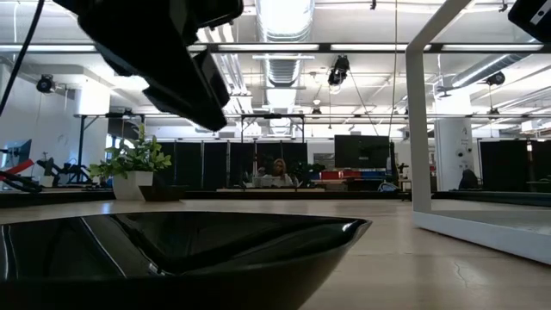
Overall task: Pick & Place Mini shaped plates
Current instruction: Stack the leaf shaped plate on top of the other leaf shaped plate on the shelf
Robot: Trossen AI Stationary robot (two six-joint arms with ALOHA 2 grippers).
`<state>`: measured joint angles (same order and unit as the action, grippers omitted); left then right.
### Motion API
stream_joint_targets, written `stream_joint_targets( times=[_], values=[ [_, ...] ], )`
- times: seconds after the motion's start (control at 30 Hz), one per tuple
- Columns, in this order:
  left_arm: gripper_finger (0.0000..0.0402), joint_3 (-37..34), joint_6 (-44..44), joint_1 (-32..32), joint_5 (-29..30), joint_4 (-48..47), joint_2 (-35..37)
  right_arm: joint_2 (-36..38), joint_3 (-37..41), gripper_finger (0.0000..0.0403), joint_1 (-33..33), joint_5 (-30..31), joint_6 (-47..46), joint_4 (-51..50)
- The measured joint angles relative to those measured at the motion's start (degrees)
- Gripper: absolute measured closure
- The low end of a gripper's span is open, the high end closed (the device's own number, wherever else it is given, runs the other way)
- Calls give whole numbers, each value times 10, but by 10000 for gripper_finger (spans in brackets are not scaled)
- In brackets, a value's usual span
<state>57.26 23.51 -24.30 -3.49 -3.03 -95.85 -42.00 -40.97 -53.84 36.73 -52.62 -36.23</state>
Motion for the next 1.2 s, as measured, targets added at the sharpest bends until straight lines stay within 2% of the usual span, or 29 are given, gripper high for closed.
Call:
stream_joint_targets(
  times=[0.27, 0.5, 0.63, 1.2],
  values=[
    [291, 40, 8, -7, -2, 24, -55, 0, 0, 344, 0, 0, 36, 1],
    [291, 87, 5, -28, -53, 24, -125, 0, 0, 346, 0, -1, 54, 0],
    [291, 109, 5, -34, -60, 24, -150, 0, 0, 346, 0, -1, 68, 0],
    [291, 118, 12, -33, -54, -30, -155, 3, 0, 346, 0, -5, 79, -9]
  ],
)
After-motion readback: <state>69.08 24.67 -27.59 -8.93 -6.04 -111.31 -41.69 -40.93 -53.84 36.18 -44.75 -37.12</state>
